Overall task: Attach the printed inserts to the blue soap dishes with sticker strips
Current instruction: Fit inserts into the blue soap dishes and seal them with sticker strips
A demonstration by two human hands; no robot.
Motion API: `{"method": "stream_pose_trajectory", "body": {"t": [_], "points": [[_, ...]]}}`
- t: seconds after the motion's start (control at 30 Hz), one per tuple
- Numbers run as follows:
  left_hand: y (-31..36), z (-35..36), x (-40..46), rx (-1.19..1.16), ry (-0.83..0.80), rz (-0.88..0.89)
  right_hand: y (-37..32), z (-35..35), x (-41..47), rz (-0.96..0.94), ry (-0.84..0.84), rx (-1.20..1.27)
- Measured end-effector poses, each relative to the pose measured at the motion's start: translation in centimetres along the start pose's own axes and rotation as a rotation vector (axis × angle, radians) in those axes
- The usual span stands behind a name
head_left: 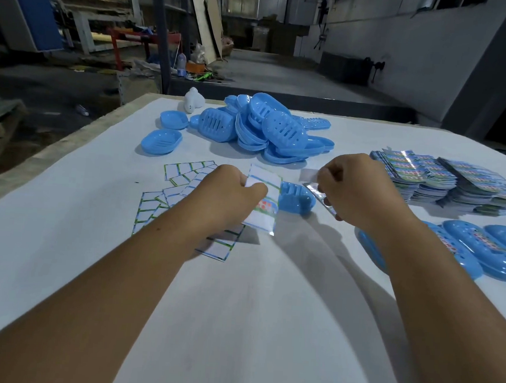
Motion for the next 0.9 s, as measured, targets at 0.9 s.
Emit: {"method": "stream_pose_trajectory", "body": {"t": [0.9], "points": [[0.5, 1.2, -0.5, -0.399, 0.002, 0.043, -2.0, 1.9, -1.0, -0.151, -0.137, 0.289]]}}
Point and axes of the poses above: each hand's wrist, its own x-axis towards the middle knuckle, its own z-axis out of the palm, y = z × x, the point moved 3 cm from there along x, towards the middle knuckle
